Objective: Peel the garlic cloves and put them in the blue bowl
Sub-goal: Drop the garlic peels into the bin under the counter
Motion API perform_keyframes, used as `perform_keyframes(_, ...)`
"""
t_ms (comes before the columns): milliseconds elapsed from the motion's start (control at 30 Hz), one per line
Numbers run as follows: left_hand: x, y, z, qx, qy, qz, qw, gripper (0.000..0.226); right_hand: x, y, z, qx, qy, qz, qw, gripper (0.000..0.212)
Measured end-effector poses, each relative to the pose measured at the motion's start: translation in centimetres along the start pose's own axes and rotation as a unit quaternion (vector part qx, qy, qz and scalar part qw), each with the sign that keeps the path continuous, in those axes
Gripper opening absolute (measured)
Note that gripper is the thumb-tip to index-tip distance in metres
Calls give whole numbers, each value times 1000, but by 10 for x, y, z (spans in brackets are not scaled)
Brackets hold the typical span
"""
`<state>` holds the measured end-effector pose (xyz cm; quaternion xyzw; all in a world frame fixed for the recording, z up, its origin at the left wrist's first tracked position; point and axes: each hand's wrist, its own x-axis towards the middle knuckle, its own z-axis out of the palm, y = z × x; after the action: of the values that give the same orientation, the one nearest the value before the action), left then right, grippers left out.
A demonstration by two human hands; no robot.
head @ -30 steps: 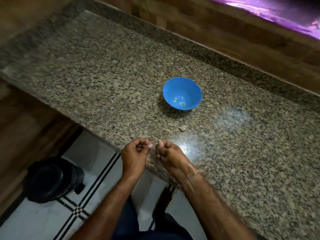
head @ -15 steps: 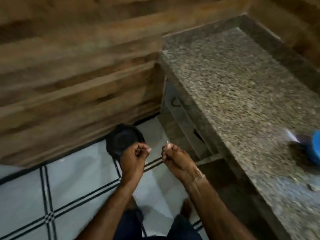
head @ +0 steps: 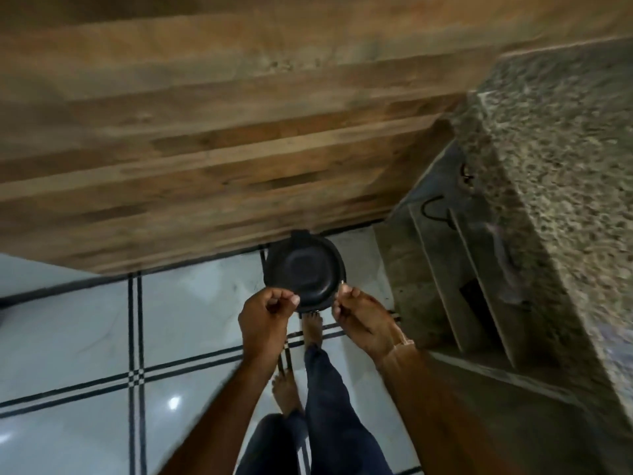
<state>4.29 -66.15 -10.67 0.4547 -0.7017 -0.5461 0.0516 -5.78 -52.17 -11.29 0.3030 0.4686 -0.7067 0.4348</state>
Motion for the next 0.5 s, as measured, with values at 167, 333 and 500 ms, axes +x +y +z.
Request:
perform_keyframes(167, 64, -60, 35, -5, -13, -128, 992, 10, 95, 24, -16, 22, 41, 71, 996, 19)
perform_keyframes(333, 135, -140, 89, -79, -22, -276, 958, 8, 208, 63, -40, 41, 79, 111, 990, 24)
perform_keyframes(500, 205, -207, 140, -171, -12, -330, 928, 9, 307, 86, -59, 18, 141, 104, 984, 14)
